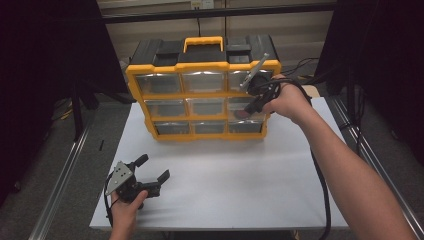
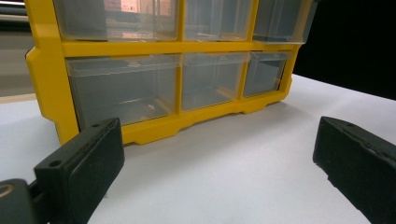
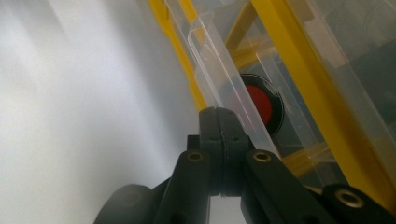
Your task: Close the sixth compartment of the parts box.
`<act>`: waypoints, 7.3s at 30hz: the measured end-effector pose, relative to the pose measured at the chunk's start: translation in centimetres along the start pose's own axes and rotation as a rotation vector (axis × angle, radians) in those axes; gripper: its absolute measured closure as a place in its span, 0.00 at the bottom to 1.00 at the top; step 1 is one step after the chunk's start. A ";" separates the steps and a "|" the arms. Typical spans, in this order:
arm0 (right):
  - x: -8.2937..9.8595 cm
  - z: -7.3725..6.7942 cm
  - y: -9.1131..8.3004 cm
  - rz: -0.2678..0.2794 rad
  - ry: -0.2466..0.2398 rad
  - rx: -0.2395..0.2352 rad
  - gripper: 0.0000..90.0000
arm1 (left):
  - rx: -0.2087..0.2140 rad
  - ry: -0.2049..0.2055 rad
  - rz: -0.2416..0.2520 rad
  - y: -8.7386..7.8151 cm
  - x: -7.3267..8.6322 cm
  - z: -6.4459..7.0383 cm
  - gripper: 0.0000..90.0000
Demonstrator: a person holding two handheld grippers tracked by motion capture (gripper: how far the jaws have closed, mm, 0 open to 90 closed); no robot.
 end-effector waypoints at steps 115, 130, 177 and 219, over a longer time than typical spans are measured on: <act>-1.0 1.0 1.0 0.010 0.001 0.112 1.00 | -0.010 0.001 0.000 0.0 0.0 -0.1 0.03; -0.9 1.0 1.1 0.019 0.003 0.119 1.00 | -0.011 -0.001 0.004 0.1 0.0 -0.1 0.03; 2.4 -2.0 2.7 0.075 0.114 -0.099 0.32 | -0.002 0.006 -0.009 0.2 0.0 0.0 0.03; 7.0 -5.6 6.3 0.066 0.074 -0.081 0.19 | -0.006 -0.014 0.002 0.2 0.0 0.2 0.03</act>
Point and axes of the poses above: each handheld gripper's, and its own axes: y roughly forward along the jaws, x roughly out of its underside, z roughly to its right, the point moved 1 cm from there along y, roughly forward along the jaws, and after that the axes turned 12 degrees about -z, right-handed, at the moved point
